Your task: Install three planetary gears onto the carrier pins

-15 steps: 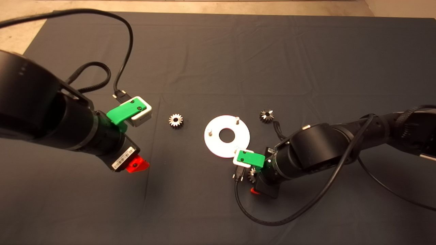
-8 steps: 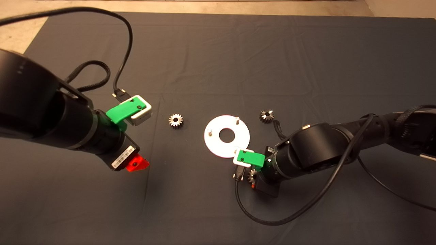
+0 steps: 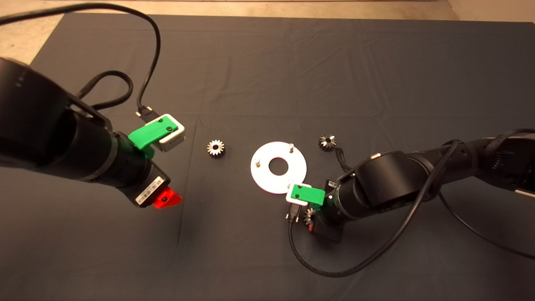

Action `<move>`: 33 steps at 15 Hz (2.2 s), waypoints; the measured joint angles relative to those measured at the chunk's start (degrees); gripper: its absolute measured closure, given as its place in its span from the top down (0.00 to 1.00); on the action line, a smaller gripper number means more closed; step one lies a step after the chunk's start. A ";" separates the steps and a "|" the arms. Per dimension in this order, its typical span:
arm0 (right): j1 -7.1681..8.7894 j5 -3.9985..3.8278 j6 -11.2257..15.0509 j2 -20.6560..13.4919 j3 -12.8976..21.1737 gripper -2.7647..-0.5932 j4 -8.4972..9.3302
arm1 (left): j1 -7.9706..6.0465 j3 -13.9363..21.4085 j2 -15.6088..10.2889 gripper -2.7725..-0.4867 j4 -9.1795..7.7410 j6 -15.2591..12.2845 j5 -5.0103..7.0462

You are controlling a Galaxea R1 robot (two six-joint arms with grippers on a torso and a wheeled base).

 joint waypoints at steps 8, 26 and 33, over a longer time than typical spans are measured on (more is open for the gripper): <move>0.04 0.32 -0.13 -0.08 -0.35 0.21 0.05 | -0.63 -0.02 0.00 1.00 0.01 0.01 0.01; 2.71 0.13 -0.11 2.72 -5.00 0.20 0.68 | -0.94 -0.02 0.07 1.00 0.00 0.02 0.01; 4.16 0.13 -0.11 2.76 -5.02 0.20 0.68 | -0.94 -0.02 0.18 1.00 0.00 0.02 0.02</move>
